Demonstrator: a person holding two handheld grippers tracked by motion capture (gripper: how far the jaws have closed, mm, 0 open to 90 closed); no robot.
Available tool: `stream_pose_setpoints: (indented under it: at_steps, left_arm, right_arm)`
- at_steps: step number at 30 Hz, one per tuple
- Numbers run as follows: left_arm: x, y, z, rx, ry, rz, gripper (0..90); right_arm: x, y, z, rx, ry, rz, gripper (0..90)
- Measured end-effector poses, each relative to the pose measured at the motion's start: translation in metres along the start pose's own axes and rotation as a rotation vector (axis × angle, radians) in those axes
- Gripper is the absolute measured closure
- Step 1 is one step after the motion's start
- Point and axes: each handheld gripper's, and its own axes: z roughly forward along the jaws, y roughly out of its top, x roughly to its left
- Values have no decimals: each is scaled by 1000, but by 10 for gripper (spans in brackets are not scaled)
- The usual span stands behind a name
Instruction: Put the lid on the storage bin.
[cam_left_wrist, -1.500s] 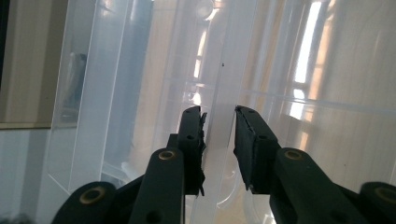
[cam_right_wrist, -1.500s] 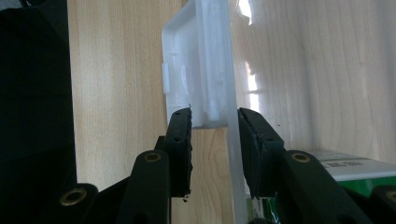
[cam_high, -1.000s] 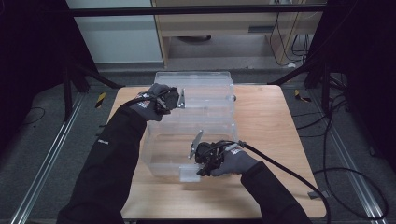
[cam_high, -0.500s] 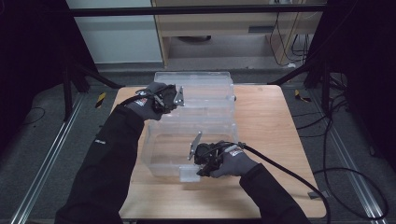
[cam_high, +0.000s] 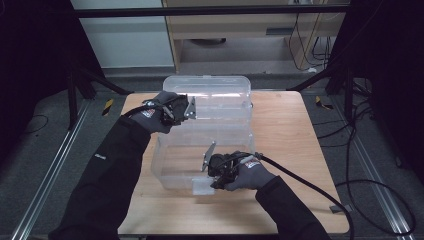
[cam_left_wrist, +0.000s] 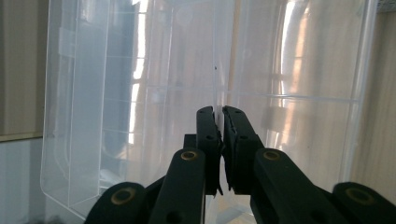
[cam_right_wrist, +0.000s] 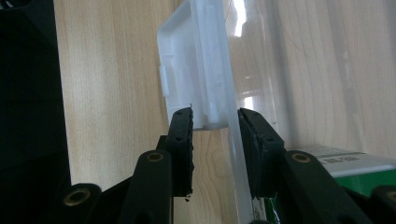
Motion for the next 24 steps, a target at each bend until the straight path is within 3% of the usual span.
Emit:
stream_pose_setpoints:
  at_steps: [24]
  left_arm:
    - [-40,-5,-25,-64,-4,-1,855]
  right_arm:
    - [1,0,0,5,14,7,666]
